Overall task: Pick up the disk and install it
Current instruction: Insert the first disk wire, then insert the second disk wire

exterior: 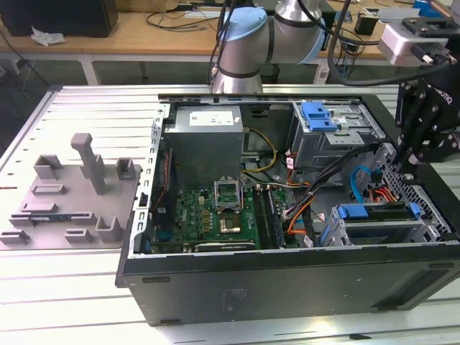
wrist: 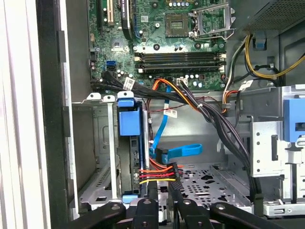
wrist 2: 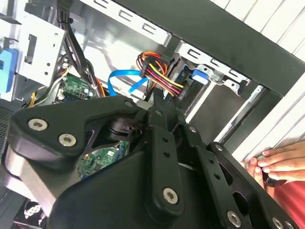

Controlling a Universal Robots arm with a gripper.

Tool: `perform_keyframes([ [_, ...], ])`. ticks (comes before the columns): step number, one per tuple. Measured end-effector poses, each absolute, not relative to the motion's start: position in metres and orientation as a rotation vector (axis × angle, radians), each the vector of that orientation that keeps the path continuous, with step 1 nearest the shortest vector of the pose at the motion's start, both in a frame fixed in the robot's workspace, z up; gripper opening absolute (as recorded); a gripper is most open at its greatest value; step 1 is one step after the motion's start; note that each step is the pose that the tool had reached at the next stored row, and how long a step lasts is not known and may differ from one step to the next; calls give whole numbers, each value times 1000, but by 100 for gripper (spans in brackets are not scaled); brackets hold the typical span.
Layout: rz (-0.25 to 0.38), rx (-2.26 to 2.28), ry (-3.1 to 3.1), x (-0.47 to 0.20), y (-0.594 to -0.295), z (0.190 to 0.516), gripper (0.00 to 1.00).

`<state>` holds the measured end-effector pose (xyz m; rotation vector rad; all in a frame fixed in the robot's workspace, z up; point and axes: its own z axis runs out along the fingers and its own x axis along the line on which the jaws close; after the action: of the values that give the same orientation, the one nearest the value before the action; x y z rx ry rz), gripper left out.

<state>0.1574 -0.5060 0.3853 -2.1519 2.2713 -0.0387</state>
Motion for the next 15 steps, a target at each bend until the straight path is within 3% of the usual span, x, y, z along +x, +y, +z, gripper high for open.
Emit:
perform_keyframes([
  [15, -54, -2160, 2276, 157, -498, 385, 24],
])
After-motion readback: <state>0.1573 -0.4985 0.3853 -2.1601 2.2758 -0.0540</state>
